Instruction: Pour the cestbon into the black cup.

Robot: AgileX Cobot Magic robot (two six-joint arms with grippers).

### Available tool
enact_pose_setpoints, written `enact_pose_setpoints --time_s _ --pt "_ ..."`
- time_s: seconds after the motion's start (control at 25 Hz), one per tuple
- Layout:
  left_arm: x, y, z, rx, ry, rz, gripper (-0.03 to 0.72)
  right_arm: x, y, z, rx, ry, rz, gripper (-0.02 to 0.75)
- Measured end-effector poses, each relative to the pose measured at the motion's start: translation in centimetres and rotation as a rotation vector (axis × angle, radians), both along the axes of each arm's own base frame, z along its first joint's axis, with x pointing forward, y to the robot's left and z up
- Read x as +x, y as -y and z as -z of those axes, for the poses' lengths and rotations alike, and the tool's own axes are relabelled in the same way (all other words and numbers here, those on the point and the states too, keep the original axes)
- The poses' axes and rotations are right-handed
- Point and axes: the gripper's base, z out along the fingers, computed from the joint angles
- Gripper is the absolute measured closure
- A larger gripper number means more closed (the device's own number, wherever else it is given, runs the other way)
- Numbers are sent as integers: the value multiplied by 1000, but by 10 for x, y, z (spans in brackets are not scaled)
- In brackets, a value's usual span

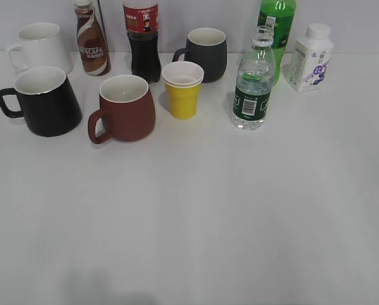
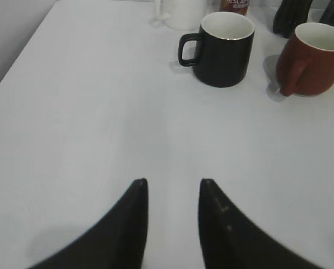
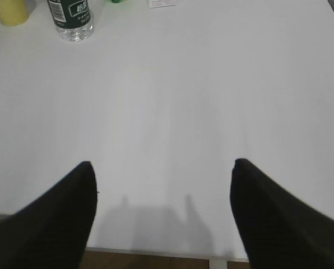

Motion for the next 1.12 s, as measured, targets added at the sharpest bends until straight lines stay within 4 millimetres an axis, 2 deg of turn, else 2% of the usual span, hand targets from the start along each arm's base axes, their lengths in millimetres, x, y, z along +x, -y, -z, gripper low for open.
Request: enact_pose_setpoints --time_s 0.92,1.04,1.12 --pt "0 1 -1 -10 5 7 454 0 0 0 0 0 0 182" --pt "1 1 -16 -14 140 10 454 0 0 0 0 0 0 182" --pt "6 2 -35 -20 355 15 454 0 0 0 0 0 0 182"
